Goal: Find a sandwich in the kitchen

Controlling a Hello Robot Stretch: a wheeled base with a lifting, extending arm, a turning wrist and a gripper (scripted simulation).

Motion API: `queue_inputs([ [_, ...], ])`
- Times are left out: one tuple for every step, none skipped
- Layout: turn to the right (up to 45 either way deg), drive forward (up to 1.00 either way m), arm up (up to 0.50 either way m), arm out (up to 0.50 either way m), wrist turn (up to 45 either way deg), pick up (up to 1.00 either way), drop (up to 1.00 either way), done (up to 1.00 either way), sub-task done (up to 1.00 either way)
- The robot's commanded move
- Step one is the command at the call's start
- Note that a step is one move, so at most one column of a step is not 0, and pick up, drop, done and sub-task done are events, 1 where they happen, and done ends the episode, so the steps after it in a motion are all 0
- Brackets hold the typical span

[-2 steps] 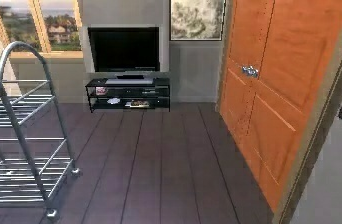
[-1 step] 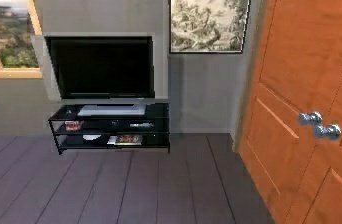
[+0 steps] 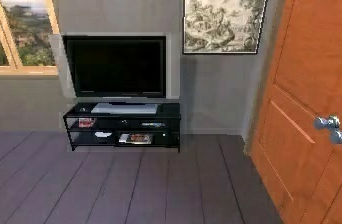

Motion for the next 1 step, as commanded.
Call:
queue_inputs([
  [0.0, 0.8, 0.0, 0.0, 0.0, 0.0, 0.0, 0.0, 0.0],
])
